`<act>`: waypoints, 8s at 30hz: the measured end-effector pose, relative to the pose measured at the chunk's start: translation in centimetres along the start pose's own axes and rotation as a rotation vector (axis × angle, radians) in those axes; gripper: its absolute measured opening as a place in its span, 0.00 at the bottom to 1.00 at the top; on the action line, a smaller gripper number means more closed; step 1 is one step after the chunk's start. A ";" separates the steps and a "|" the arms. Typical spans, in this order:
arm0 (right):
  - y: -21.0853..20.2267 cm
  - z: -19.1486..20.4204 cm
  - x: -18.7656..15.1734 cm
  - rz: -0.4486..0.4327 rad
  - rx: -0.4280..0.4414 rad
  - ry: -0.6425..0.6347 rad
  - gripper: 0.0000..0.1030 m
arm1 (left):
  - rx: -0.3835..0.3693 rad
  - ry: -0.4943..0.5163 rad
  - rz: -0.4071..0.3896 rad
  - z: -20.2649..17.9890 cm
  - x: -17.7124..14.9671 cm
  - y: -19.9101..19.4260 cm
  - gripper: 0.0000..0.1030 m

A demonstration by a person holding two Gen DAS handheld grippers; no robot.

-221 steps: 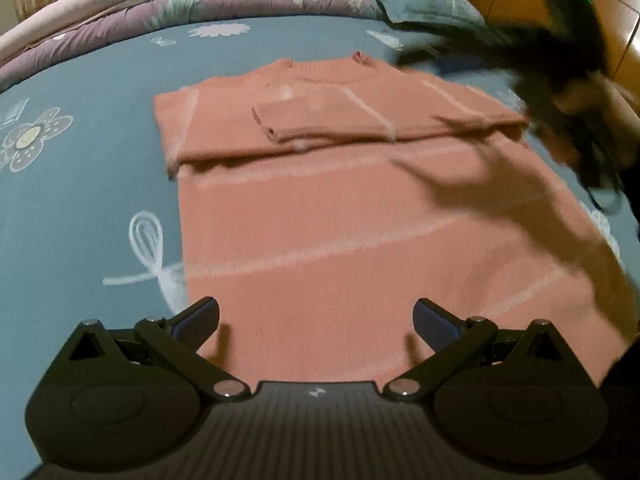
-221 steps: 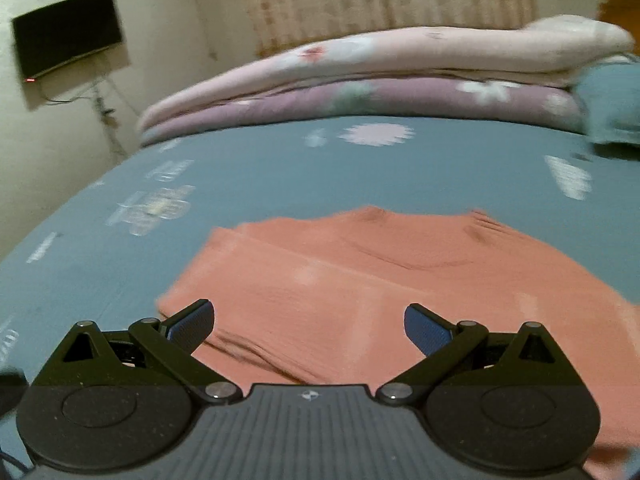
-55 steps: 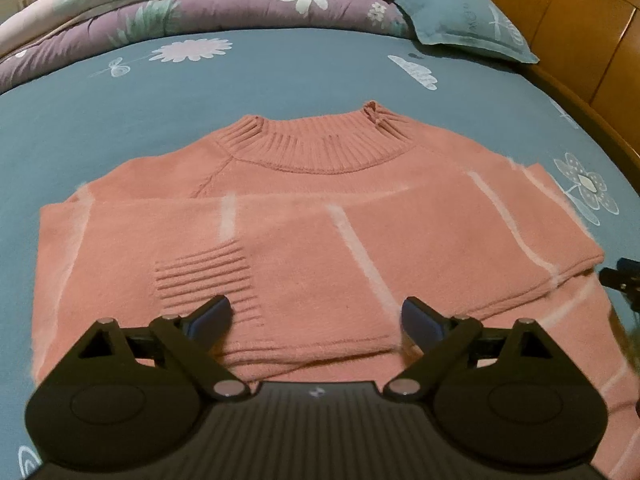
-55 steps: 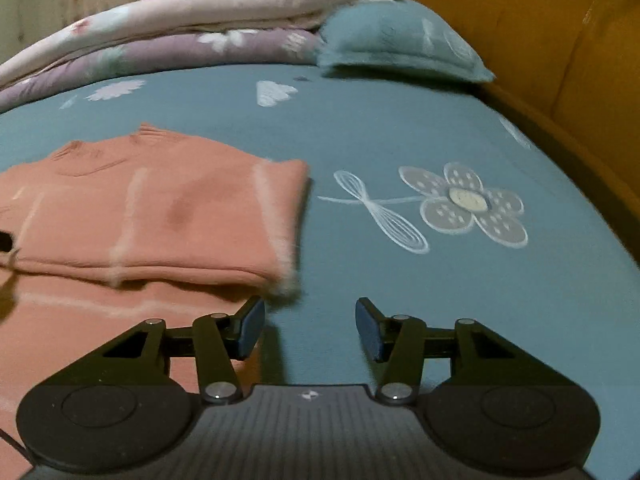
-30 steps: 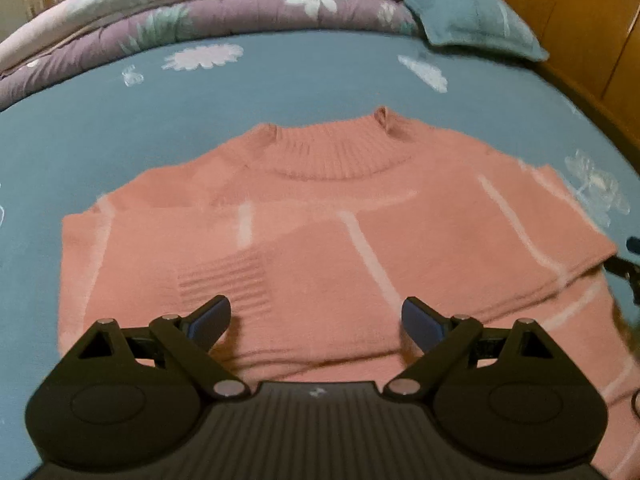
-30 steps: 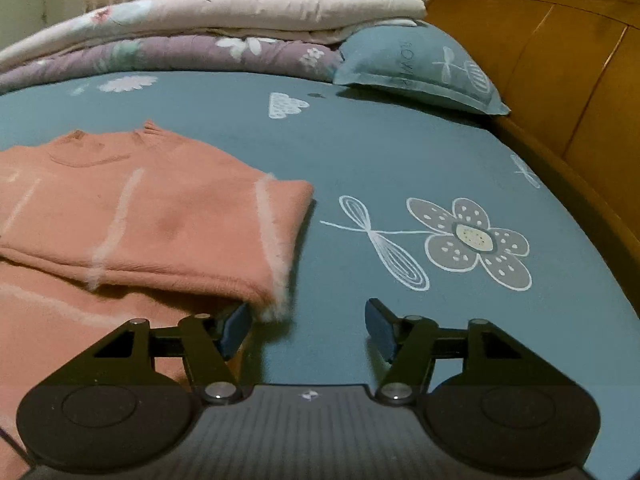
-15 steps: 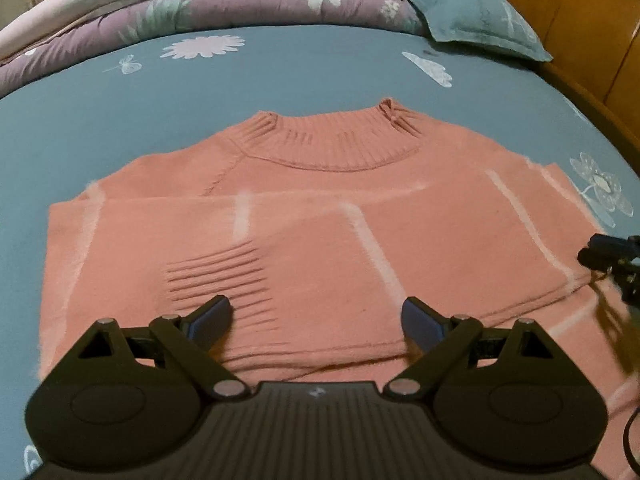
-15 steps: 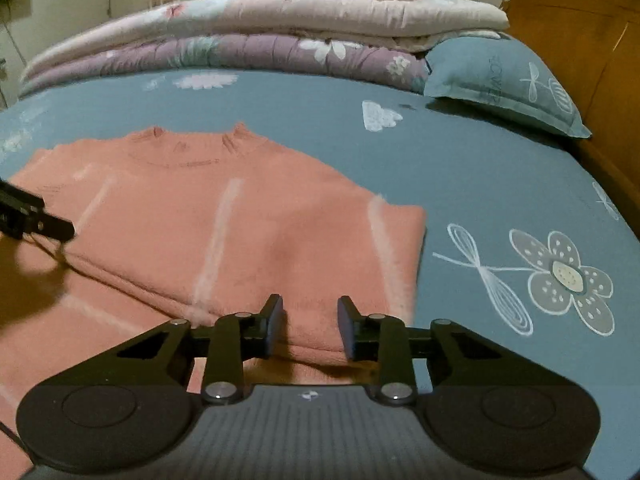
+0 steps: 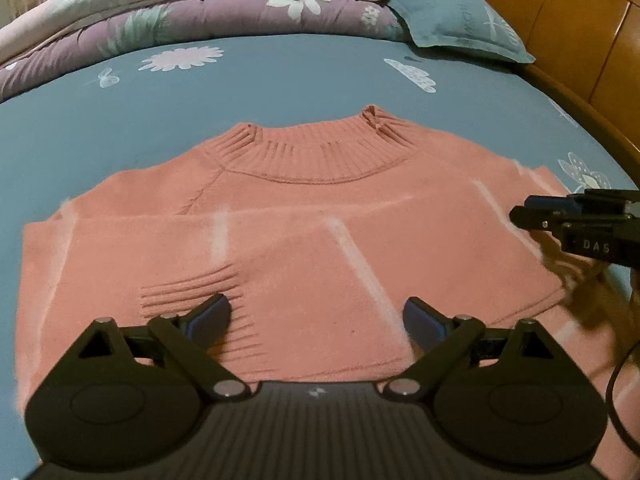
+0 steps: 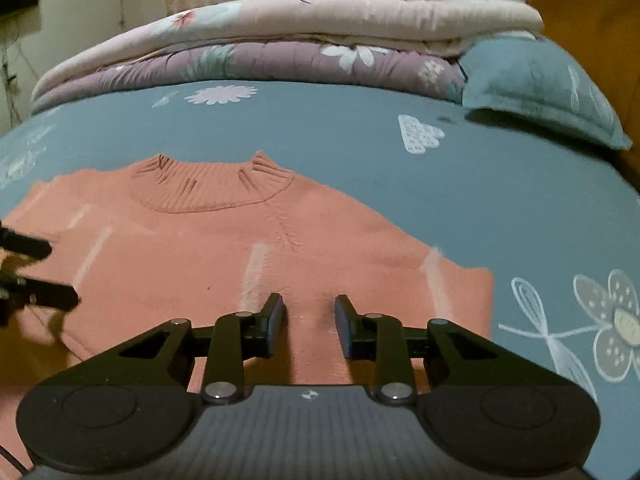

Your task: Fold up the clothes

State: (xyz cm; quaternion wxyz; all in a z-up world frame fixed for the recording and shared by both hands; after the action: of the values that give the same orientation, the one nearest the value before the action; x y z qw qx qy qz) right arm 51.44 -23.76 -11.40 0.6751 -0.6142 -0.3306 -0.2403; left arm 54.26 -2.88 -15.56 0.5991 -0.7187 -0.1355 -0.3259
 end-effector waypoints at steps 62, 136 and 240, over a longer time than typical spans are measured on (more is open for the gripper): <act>-25.1 12.4 -21.8 -0.074 -0.023 -0.065 1.00 | 0.176 0.010 -0.157 -3.7 -28.0 -24.6 0.98; -26.0 8.2 -25.2 -0.185 -0.083 0.051 1.00 | 0.091 -0.138 -0.141 -2.3 -27.7 -23.6 0.99; -28.0 18.1 -24.0 -0.250 -0.276 -0.831 1.00 | 0.229 0.719 -0.417 -17.7 -25.3 -23.7 0.99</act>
State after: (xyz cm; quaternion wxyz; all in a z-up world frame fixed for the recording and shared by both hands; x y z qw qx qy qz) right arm 12.25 -11.50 -9.93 0.3630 -0.6981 -0.6099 -0.0947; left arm 15.99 -8.97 -11.99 0.6053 -0.4454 -0.0957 -0.6527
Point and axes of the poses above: each gripper's, at about its wrist camera, not at the fingertips, and y roughly the way its jaws point, z to its left, x to its top, the point moved 9 cm from there along y, roughly the way its jaws point, and after that the axes turned 1 degree about x, right-handed, at the moved point
